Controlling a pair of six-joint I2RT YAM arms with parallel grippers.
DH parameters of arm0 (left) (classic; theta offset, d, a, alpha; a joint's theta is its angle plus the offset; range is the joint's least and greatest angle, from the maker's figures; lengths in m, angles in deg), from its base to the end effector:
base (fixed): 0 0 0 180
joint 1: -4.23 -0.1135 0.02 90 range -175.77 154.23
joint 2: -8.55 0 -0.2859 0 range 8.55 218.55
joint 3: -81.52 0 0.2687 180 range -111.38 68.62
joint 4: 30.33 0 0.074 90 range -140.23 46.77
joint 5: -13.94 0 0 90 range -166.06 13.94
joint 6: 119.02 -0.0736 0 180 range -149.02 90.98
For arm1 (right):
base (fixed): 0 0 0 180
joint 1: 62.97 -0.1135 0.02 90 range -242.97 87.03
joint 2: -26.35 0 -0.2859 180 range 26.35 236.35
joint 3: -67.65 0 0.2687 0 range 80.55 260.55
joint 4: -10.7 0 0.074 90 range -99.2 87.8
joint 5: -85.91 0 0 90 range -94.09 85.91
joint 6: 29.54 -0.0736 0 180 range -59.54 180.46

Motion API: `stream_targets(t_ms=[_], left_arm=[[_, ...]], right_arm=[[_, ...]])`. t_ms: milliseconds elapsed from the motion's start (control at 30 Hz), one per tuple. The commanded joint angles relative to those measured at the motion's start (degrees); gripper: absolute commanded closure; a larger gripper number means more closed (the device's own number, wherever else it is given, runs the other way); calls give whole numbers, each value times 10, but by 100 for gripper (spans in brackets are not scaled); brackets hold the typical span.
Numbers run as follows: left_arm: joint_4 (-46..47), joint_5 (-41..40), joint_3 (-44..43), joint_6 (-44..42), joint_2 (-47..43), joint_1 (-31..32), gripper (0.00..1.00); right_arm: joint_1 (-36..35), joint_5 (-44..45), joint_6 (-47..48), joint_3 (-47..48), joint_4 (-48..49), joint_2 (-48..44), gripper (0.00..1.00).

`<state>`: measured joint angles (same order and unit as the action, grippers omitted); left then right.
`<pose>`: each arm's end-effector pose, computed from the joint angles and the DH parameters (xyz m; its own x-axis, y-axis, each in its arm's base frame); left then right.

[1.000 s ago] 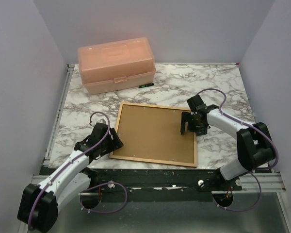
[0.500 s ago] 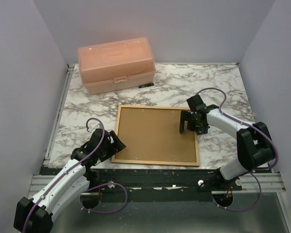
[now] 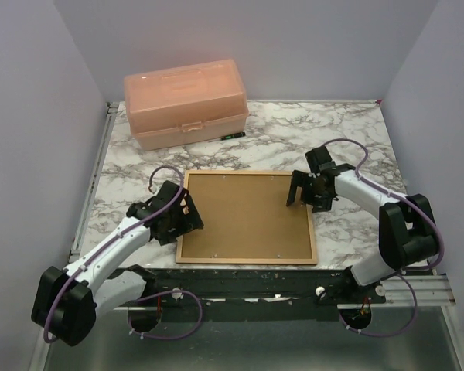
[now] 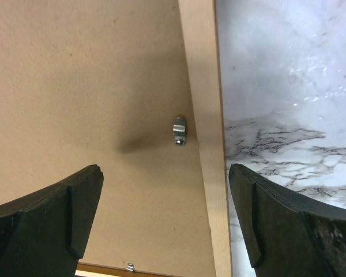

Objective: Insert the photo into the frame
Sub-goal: Adjust the photo frame at the center of the board, then install the photo frame at the center of the board.

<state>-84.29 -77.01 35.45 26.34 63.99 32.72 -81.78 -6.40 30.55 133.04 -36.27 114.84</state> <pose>0.1669 -0.0892 0.1733 -0.8334 -0.4836 -0.2673 -0.3788 0.8522 -0.3609 0.2924 0.1027 0.1552 -0.9385 0.2067 -0.2766 0.1532 0.9672 0.2028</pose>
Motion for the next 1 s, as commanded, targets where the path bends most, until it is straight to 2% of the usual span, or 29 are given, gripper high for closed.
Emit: stream_targets(t_ms=[0,233,333,400,667,833,967], left_arm=[[-9,-35,-44,-46,64,-20,1],[71,-14,-11,-59,90,-51,2],[76,-15,-9,-63,98,-57,2],[75,-14,-14,-69,103,-61,2],[85,-9,-11,-74,110,-64,2],[93,-4,-4,-75,121,-64,3],[99,3,-1,-73,129,-67,3]], right_arm=[[19,-6,6,24,18,17,2],[29,12,11,40,30,43,10],[29,9,9,46,34,58,18],[30,4,4,43,37,62,18],[35,40,-13,32,46,54,32],[37,58,-7,33,32,52,56],[37,62,1,28,23,44,67]])
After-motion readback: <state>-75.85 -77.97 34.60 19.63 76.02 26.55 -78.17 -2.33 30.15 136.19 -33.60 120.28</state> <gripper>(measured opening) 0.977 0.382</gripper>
